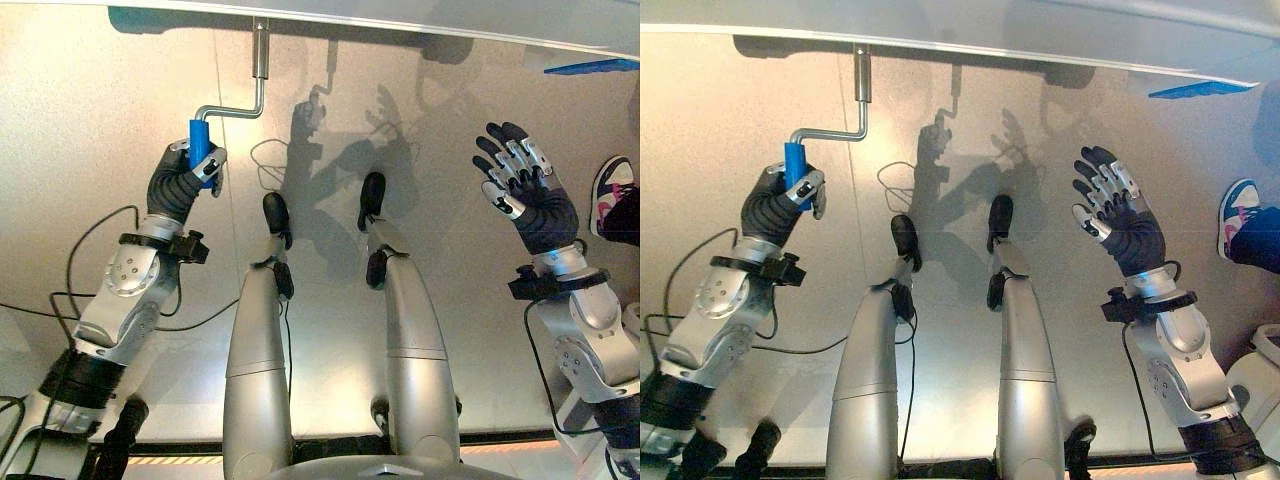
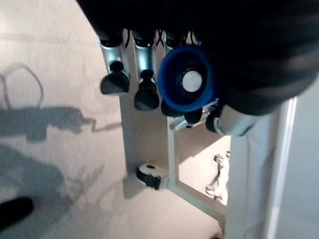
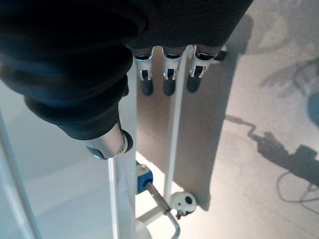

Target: Raise the hospital bed

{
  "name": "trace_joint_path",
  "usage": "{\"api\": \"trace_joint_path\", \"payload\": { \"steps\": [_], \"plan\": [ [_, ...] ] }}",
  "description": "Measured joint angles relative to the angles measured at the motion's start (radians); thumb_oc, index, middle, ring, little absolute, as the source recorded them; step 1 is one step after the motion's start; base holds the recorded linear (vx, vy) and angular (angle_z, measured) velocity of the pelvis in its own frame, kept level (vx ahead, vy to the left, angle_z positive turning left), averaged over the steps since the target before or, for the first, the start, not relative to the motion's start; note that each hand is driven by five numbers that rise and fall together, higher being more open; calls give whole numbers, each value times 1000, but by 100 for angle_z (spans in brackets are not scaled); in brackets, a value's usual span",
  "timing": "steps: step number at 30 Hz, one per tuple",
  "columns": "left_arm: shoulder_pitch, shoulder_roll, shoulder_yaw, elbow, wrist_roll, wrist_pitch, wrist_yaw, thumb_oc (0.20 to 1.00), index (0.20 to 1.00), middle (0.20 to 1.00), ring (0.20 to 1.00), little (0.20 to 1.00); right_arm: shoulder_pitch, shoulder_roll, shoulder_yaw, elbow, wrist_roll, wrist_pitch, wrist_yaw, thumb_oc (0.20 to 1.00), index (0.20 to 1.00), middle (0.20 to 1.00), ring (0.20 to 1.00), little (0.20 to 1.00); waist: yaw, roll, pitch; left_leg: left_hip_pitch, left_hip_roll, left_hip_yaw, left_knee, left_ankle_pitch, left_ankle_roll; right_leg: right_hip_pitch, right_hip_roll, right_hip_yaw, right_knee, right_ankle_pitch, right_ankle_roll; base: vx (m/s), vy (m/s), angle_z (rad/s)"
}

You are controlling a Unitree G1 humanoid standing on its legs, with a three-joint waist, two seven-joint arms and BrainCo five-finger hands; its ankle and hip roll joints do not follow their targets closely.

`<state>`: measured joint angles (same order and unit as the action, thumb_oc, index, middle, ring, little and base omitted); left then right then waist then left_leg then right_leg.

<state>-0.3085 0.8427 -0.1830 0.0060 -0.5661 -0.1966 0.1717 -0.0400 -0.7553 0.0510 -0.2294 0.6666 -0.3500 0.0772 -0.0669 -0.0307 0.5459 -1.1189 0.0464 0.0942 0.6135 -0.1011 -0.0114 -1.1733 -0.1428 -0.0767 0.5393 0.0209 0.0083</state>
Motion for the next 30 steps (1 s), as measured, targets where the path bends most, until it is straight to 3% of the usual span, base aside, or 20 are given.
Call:
{"api": "trace_joint_path", "payload": {
  "steps": [8, 16, 21, 26, 30],
  "plan": [
    [-194, -29, -70, 198, 189, 4, 80, 200, 200, 200, 200, 200, 2, -8, -3, 12, -17, -1, 0, 1000, 1000, 1000, 1000, 1000, -1, -1, -1, -14, -1, -3, 8, 3, 2, -8, -2, -1, -3, -1, 7, 2, 1, 0],
    [-493, -9, -276, 527, 401, 106, 98, 200, 200, 200, 200, 200, -10, -9, 5, 18, -14, 1, 24, 1000, 1000, 1000, 1000, 1000, -25, -3, -1, -41, -6, 0, 11, 11, 15, -18, -5, 0, -28, 23, 18, 1, -2, 0],
    [-580, -56, -312, 677, 537, 166, 96, 200, 200, 200, 200, 200, -26, -4, 23, 18, -13, 1, 37, 1000, 1000, 1000, 1000, 1000, -60, -13, -2, -44, -6, 0, 15, 9, 17, -19, -4, 1, -29, 25, 18, 0, 0, 0],
    [-661, -122, -338, 837, 635, 195, 96, 200, 200, 200, 200, 200, -41, -1, 49, 17, -8, 1, 48, 1000, 1000, 1000, 1000, 1000, -93, -39, -3, -45, -3, 1, 24, 8, 18, -17, -1, 2, -37, 27, 23, 2, -14, -2],
    [-718, -180, -363, 960, 704, 213, 102, 200, 200, 200, 200, 200, -46, 4, 60, 17, 7, 1, 48, 1000, 1000, 1000, 1000, 1000, -115, -42, -4, -45, -2, 4, 27, 6, 21, -13, 1, 6, -46, 34, 28, 0, -7, -3]
  ]
}}
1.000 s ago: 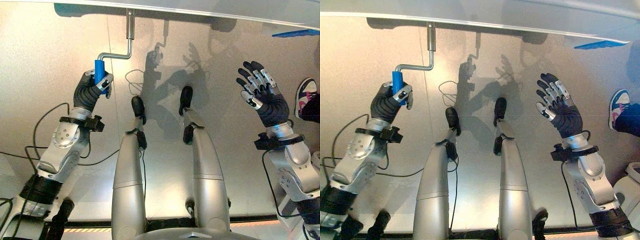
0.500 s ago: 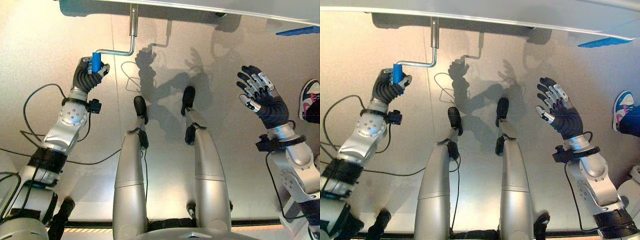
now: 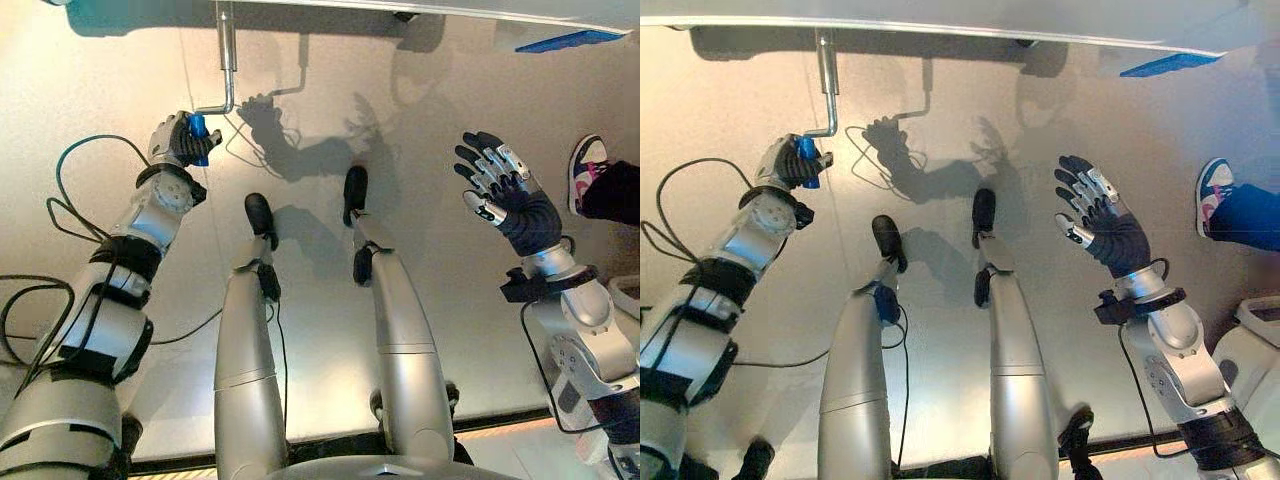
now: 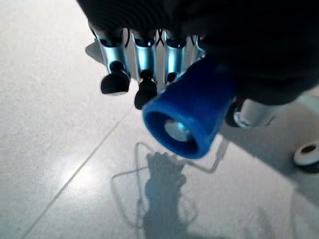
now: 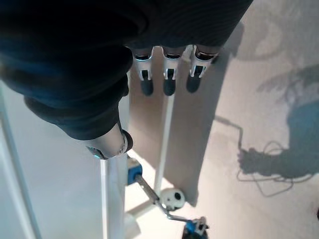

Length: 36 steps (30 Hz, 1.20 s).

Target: Raise the hospital bed

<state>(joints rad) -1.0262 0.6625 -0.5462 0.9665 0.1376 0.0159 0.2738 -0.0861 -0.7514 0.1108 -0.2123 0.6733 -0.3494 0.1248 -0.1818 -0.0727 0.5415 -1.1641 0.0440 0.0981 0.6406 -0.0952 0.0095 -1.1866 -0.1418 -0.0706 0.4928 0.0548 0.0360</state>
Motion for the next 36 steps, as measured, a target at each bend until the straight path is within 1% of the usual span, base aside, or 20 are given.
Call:
{"api": "trace_joint_path", "payload": {
  "steps": [2, 3, 4, 7, 9, 14, 15, 16, 18, 21, 24, 26, 27, 31, 32, 33, 34, 36],
  "plan": [
    [-8, -19, -5, 8, 3, 6, -3, 200, 200, 200, 200, 200, -2, 1, 13, 0, 8, 0, 0, 1000, 1000, 1000, 1000, 1000, 1, 0, 0, 0, 0, 1, 0, 0, 0, 0, 2, 2, 1, 3, 0, 2, -14, -5],
    [-10, -55, -5, 8, 3, 9, -3, 200, 200, 200, 200, 200, -9, 3, 25, 0, 12, 0, 2, 1000, 1000, 1000, 1000, 1000, 2, 0, 0, 0, 0, 2, -1, -1, 1, 0, 2, 3, 1, 4, 0, 0, 0, 0],
    [-11, -55, -4, 8, 3, 10, -5, 200, 200, 200, 200, 200, -11, 4, 26, 0, 17, 0, 2, 1000, 1000, 1000, 1000, 1000, 2, 0, 0, 0, 0, 2, -1, -1, 1, 0, 1, 3, 1, 4, 0, 0, 0, 0],
    [-22, -128, -21, 7, 1, 13, -5, 200, 200, 200, 200, 200, -30, 16, 27, 0, 28, 0, 2, 1000, 1000, 1000, 1000, 1000, 2, 0, 0, 0, -2, 2, 0, -1, 2, 3, 0, 4, -1, 8, -2, 0, 0, 0],
    [-25, -147, -23, 4, -2, 15, -6, 200, 200, 200, 200, 200, -38, 19, 29, 0, 28, 0, 2, 1000, 1000, 1000, 1000, 1000, 1, 0, 0, 0, -3, 2, 1, 0, 3, 4, -1, 4, -1, 9, -1, 0, 0, 0],
    [-24, -213, -36, -32, -91, 11, -12, 200, 200, 200, 200, 200, -63, 32, 64, 8, 48, 0, -2, 1000, 1000, 1000, 1000, 1000, -1, -1, 0, 2, -5, 2, 1, 1, 6, 8, -2, 5, -7, 12, 3, 0, 0, 0],
    [-24, -226, -45, -45, -109, 5, -13, 200, 200, 200, 200, 200, -70, 34, 71, 16, 48, 0, -2, 1000, 1000, 1000, 1000, 1000, -1, -1, 0, 3, -5, 2, 0, 1, 6, 10, -2, 5, -9, 13, 4, -62, 4, 0],
    [-24, -254, -62, -77, -136, -16, -18, 200, 200, 200, 200, 200, -76, 33, 79, 22, 49, 0, -4, 1000, 1000, 1000, 1000, 1000, -1, -1, 0, 4, -6, 2, 1, 0, 8, 11, -3, 6, -9, 14, 5, 0, 0, 0],
    [-26, -287, -62, -122, -194, -28, -16, 200, 200, 200, 200, 200, -87, 33, 89, 23, 52, 0, -7, 1000, 1000, 1000, 1000, 1000, -1, -4, -2, 4, -6, 6, -3, 3, 11, 12, -3, 7, -15, 17, 9, 25, -2, -1],
    [-10, -295, -65, -136, -282, -52, -17, 200, 200, 200, 200, 200, -106, 37, 101, 31, 61, 1, -12, 1000, 1000, 1000, 1000, 1000, 1, -7, -1, 15, -7, 8, -4, 2, 12, 23, -3, 9, -25, 19, 12, 0, 0, 0],
    [8, -302, -67, -176, -404, -85, -17, 200, 200, 200, 200, 200, -108, 37, 103, 33, 67, 1, -24, 1000, 1000, 1000, 1000, 1000, -1, -7, -1, 16, -11, 10, -6, 2, 16, 25, -5, 13, -35, 22, 17, 0, 0, 0],
    [15, -301, -68, -197, -457, -91, -17, 200, 200, 200, 200, 200, -109, 36, 107, 36, 66, 1, -31, 1000, 1000, 1000, 1000, 1000, -2, -7, -1, 17, -12, 11, -9, 2, 17, 28, -5, 14, -41, 24, 18, 0, 0, 0],
    [19, -302, -69, -210, -494, -108, -17, 200, 200, 200, 200, 200, -112, 36, 116, 39, 66, 0, -37, 1000, 1000, 1000, 1000, 1000, -2, -7, -1, 17, -13, 11, -12, 2, 18, 31, -5, 14, -42, 28, 20, 0, 0, 0],
    [27, -295, -69, -239, -540, -136, -17, 209, 209, 209, 209, 209, -119, 37, 138, 40, 64, 1, -48, 1000, 1000, 1000, 1000, 1000, 0, -9, 0, 22, -14, 12, -17, 1, 19, 34, -7, 14, -42, 31, 15, 0, 0, 0],
    [29, -293, -69, -241, -547, -140, -17, 376, 376, 376, 376, 376, -119, 37, 138, 41, 64, 1, -49, 1000, 1000, 1000, 1000, 1000, -1, -10, 0, 25, -14, 12, -19, 1, 19, 37, -7, 14, -42, 31, 15, 0, 0, 0],
    [32, -292, -69, -241, -549, -142, -18, 586, 586, 586, 586, 586, -119, 37, 138, 42, 64, 1, -49, 1000, 1000, 1000, 1000, 1000, 0, -10, 0, 31, -14, 12, -20, 1, 19, 40, -7, 14, -42, 31, 15, 0, 0, 0],
    [49, -292, -69, -245, -563, -142, -19, 1000, 1000, 1000, 1000, 1000, -120, 37, 138, 43, 63, 1, -50, 1000, 1000, 1000, 1000, 1000, -1, -11, 0, 43, -14, 13, -22, 0, 18, 51, -7, 14, -42, 30, 14, 0, 0, 0],
    [70, -288, -62, -261, -570, -143, -19, 1000, 1000, 1000, 1000, 1000, -120, 37, 138, 45, 62, 0, -51, 1000, 1000, 1000, 1000, 1000, 0, -11, 0, 52, -14, 13, -24, 0, 18, 60, -7, 15, -42, 29, 14, -15, -5, 0]
  ]
}}
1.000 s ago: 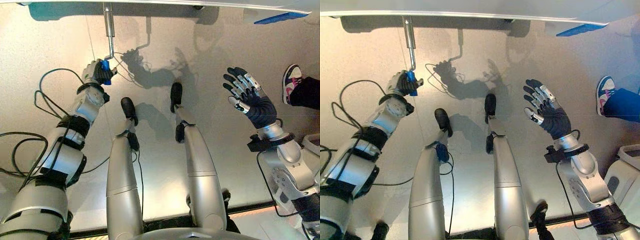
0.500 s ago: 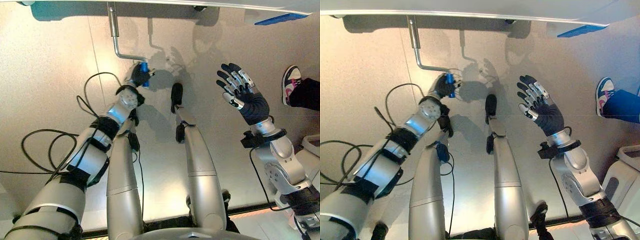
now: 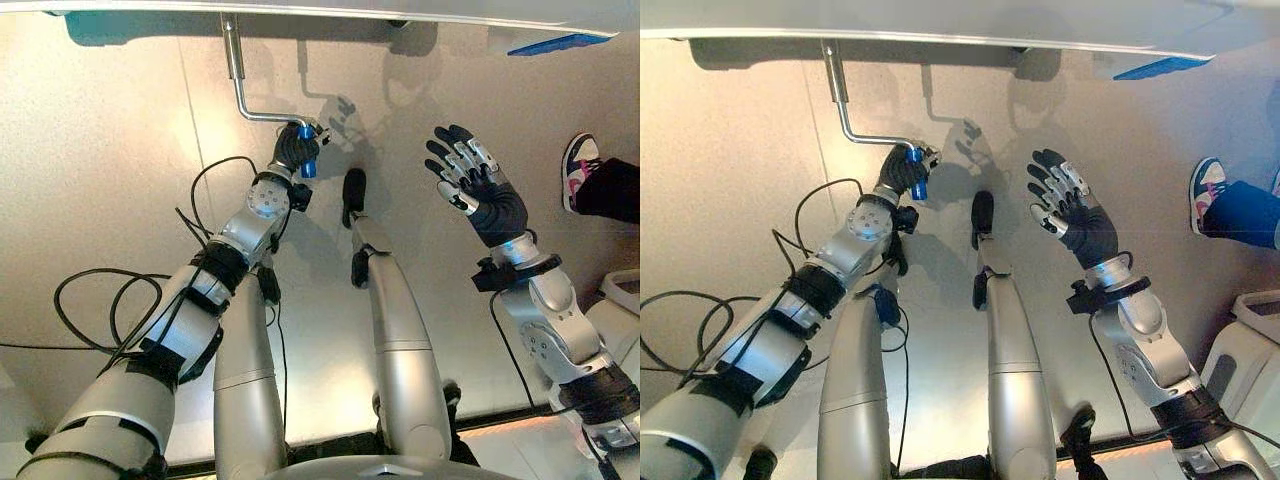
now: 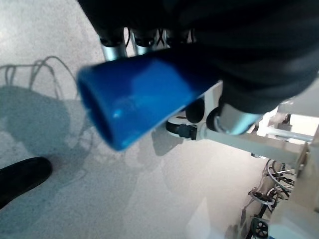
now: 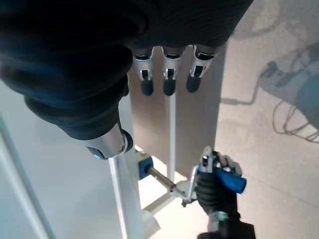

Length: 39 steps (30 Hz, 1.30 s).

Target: Raise the hospital bed

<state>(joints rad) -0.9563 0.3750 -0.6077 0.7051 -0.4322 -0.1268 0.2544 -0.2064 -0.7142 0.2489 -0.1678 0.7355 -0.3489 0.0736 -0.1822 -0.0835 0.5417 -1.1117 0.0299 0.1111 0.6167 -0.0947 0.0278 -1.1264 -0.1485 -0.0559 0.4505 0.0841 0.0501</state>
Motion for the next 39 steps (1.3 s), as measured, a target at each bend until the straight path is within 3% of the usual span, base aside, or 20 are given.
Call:
{"api": "trace_joint_path", "payload": {
  "steps": [4, 11, 13, 18, 23, 27, 31, 33, 36, 39],
  "plan": [
    [71, 7, 32, -29, -18, -37, -2, 1000, 1000, 1000, 1000, 1000, -4, 4, 4, 13, -10, 0, -12, 1000, 1000, 1000, 1000, 1000, 2, -1, -1, 22, 1, 1, -6, 0, -1, 18, 0, 0, -1, -7, 2, -39, -5, 0],
    [218, 42, 82, -41, -10, -44, 1, 1000, 1000, 1000, 1000, 1000, -6, 33, 25, 38, -49, -1, -37, 1000, 1000, 1000, 1000, 1000, 20, -1, -1, 117, -4, 6, -53, 9, -9, 95, -6, -6, -15, -16, -5, -62, 9, 3],
    [225, 31, 91, -19, 56, -52, -1, 1000, 1000, 1000, 1000, 1000, -10, 36, 25, 53, -69, -1, -41, 1000, 1000, 1000, 1000, 1000, 31, 2, 0, 143, -10, 7, -79, 24, -11, 114, -9, -7, -22, -8, -12, -89, 58, 4],
    [470, 0, 172, 104, 218, -37, -25, 1000, 1000, 1000, 1000, 1000, -16, 72, 26, 105, -135, -2, -66, 1000, 1000, 1000, 1000, 1000, 67, 20, -3, 372, -24, 4, -168, 29, -18, 325, -18, -15, -74, -26, -3, -22, 32, 3],
    [610, -14, 232, 225, 273, -11, -55, 1000, 1000, 1000, 1000, 1000, -11, 99, 13, 136, -157, 0, -78, 1000, 1000, 1000, 1000, 1000, 94, 40, -7, 486, -32, -4, -215, 37, -18, 444, -34, -52, -118, -30, -7, 6, 8, 8],
    [725, -49, 319, 308, 303, -13, -86, 1000, 1000, 1000, 1000, 1000, 19, 218, -3, 231, -166, 3, -78, 1000, 1000, 1000, 1000, 1000, 118, 53, -4, 687, -32, -5, -282, 39, -18, 649, -31, -68, -178, -24, 1, 43, -24, 4],
    [824, -66, 396, 253, 302, -32, -86, 1000, 1000, 1000, 1000, 1000, 93, 260, -24, 320, -174, 26, -84, 1000, 1000, 1000, 1000, 1000, 136, 89, -17, 864, -38, -31, -369, 49, -26, 832, -31, -110, -247, -33, 13, 103, -63, 18],
    [867, -81, 431, 229, 294, -66, -83, 1000, 1000, 1000, 1000, 1000, 131, 282, -32, 403, -193, 39, -88, 1000, 1000, 1000, 1000, 1000, 146, 101, -41, 937, -34, -51, -411, 52, -36, 908, -28, -135, -269, -46, 12, 118, -70, 23],
    [905, -98, 439, 226, 281, -106, -79, 1000, 1000, 1000, 1000, 1000, 172, 285, -41, 469, -241, 56, -99, 1000, 1000, 1000, 1000, 1000, 149, 118, -116, 954, -31, -62, -456, 68, -45, 919, -24, -152, -290, -50, 12, 127, -99, 13],
    [939, -132, 468, 241, 260, -118, -69, 1000, 1000, 1000, 1000, 1000, 163, 341, -40, 712, -310, 76, -126, 1000, 1000, 1000, 1000, 1000, 150, 116, -202, 1050, -20, -64, -543, 92, -51, 1024, 2, -164, -387, -24, 9, 58, -44, 0]
  ]
}}
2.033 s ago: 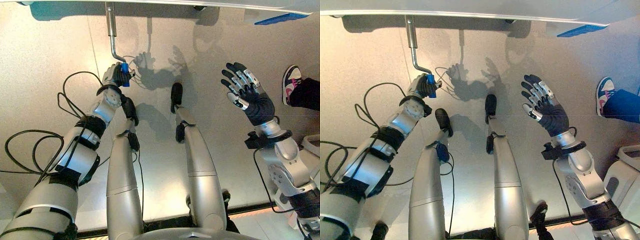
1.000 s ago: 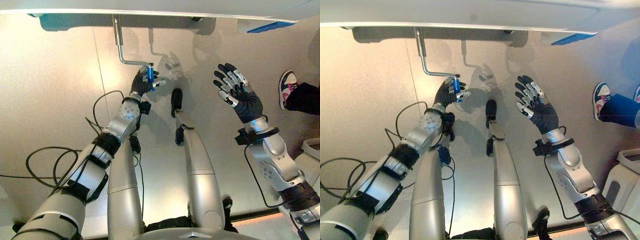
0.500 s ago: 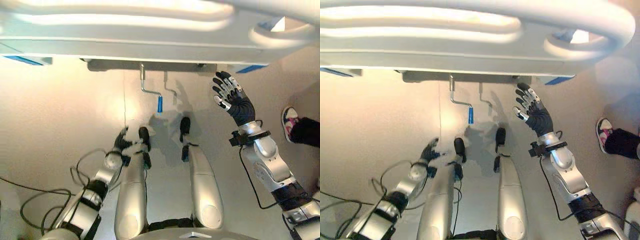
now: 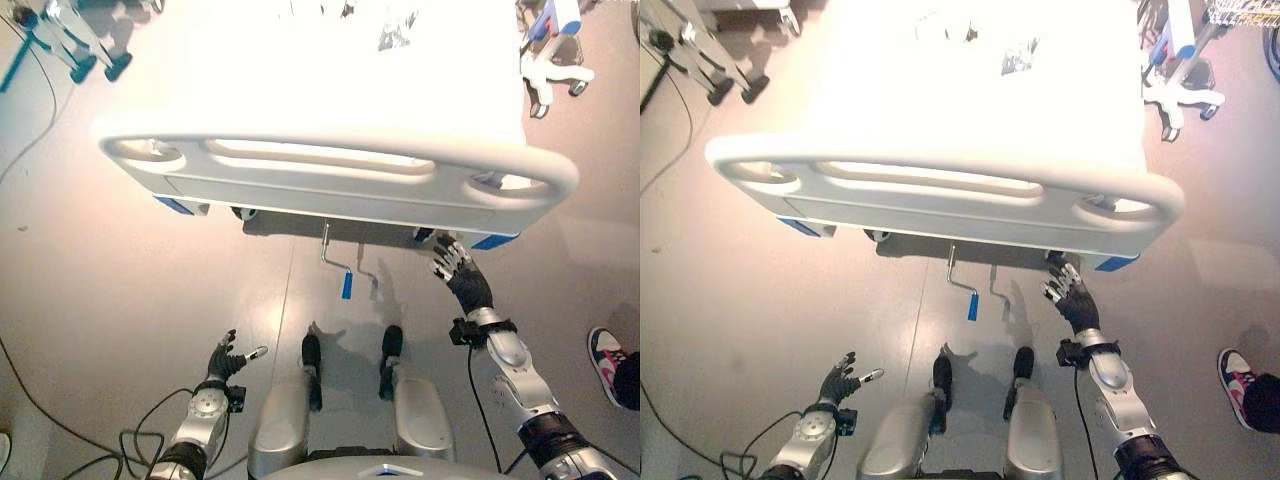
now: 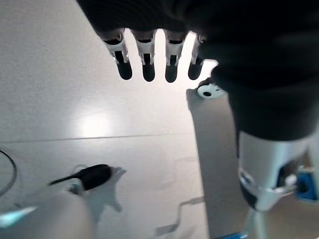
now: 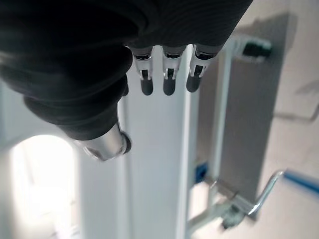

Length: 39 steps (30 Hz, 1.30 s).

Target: Raise the hospital bed

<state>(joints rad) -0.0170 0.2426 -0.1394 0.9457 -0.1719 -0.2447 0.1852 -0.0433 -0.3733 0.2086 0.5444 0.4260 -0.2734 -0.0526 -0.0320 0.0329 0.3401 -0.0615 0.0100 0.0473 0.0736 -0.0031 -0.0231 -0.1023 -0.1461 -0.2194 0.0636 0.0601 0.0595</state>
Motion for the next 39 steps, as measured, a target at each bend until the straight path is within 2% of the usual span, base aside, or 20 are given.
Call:
{"api": "trace_joint_path", "payload": {
  "steps": [1, 2, 4, 8, 13, 16, 21, 29, 39],
  "plan": [
    [9, -9, -1, 2, 0, -19, 5, 1000, 1000, 1000, 1000, 1000, 33, 8, 3, 36, -16, 23, -12, 1000, 1000, 1000, 1000, 1000, 12, 1, -53, 17, 4, 1, -15, 1, -2, 15, 5, -3, -16, -3, -1, 119, -39, -4],
    [12, -9, -1, 0, -1, -26, 8, 1000, 1000, 1000, 1000, 1000, 45, 9, 3, 44, -23, 22, -12, 1000, 1000, 1000, 1000, 1000, 19, 2, -72, 21, 5, 2, -23, 2, -3, 18, 7, -5, -22, -3, 0, 168, -46, -4],
    [14, -12, 5, 39, -5, -33, 11, 1000, 1000, 1000, 1000, 1000, 35, 64, 1, 249, -32, 34, -27, 1000, 1000, 1000, 1000, 1000, 22, -9, -130, 115, 11, 6, -86, 10, -9, 113, 24, -8, -86, 7, 0, 189, -16, -5],
    [40, -7, -10, 87, 4, -32, 8, 1000, 1000, 1000, 1000, 1000, 64, 90, -1, 375, -34, 48, -26, 1000, 1000, 1000, 1000, 1000, 23, -22, -224, 161, 16, 4, -128, 9, -12, 153, 32, -9, -107, -2, 3, 98, 12, 0],
    [54, -5, -37, 127, 32, -14, -17, 1000, 1000, 1000, 1000, 1000, 62, 92, -6, 525, -42, 65, -23, 1000, 1000, 1000, 1000, 1000, 25, -36, -244, 192, 15, 2, -143, 9, -12, 186, 33, -12, -118, -4, 5, 51, 13, 3],
    [73, -5, -36, 162, 40, -2, -38, 1000, 1000, 1000, 1000, 1000, 64, 107, -41, 622, -59, 92, -23, 1000, 1000, 1000, 1000, 1000, 27, -31, -258, 211, 17, -2, -154, 7, -13, 209, 34, -16, -131, -5, 8, 45, -6, 3],
    [84, -8, -35, 189, 40, 7, -56, 1000, 1000, 1000, 1000, 1000, 70, 111, -43, 658, -103, 116, -20, 1000, 1000, 1000, 1000, 1000, 26, -17, -284, 211, 16, -17, -154, 8, -13, 219, 36, -29, -140, -5, 9, 42, -11, 6],
    [82, -9, -36, 217, 41, 27, -68, 1000, 1000, 1000, 1000, 1000, 71, 122, -43, 659, -130, 128, -16, 1000, 1000, 1000, 1000, 1000, 46, -15, -296, 212, 16, -23, -153, 8, -13, 224, 36, -35, -139, -6, 9, 16, -1, 3],
    [83, -9, -36, 215, 41, 27, -70, 1000, 1000, 1000, 1000, 1000, 71, 123, -42, 657, -140, 128, -16, 1000, 1000, 1000, 1000, 1000, 46, -15, -297, 210, 16, -23, -158, 8, -13, 220, 36, -36, -140, -4, 4, 0, 0, 0]
  ]
}}
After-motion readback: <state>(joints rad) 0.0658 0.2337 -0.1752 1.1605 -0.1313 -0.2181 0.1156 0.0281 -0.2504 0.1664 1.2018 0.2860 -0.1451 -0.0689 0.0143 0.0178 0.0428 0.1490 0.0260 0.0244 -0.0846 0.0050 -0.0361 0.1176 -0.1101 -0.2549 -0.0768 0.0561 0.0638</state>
